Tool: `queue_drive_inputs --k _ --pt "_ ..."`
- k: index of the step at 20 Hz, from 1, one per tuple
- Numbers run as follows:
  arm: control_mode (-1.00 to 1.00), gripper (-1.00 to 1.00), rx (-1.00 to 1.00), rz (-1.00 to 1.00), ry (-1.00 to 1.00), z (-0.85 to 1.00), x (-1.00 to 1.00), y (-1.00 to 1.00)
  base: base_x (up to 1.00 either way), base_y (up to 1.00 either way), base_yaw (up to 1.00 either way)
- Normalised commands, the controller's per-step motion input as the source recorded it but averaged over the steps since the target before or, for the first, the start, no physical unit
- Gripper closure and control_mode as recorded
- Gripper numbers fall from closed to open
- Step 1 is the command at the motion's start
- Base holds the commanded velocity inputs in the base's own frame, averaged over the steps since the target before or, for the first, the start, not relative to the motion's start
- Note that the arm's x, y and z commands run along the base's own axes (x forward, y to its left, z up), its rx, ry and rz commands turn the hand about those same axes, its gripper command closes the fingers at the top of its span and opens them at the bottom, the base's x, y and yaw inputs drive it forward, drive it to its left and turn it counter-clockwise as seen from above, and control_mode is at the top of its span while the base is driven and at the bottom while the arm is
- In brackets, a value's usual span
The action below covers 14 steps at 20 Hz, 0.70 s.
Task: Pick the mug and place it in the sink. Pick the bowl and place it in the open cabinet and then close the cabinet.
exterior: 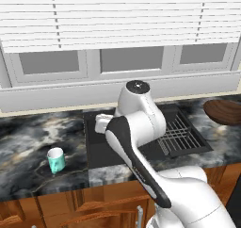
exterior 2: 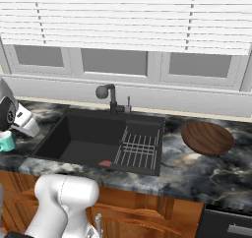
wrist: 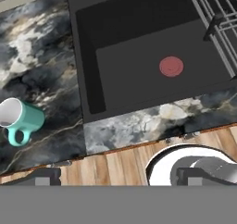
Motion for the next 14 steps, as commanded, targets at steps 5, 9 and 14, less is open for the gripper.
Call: queue_drive_inputs --k 5,9,14 --pt "-1.00 -1.00 0.00 -0.01 0.12 -0.19 0.00 0.40 0.00 0.00 0.00" --pt "-1.00 -1.00 0.00 0.00 0.14 -0.23 0.00 0.40 0.00 0.00 0.00" --pt "-1.00 -1.00 0.00 0.00 0.15 -0.25 0.01 0.46 0.00 0.00 0.00"
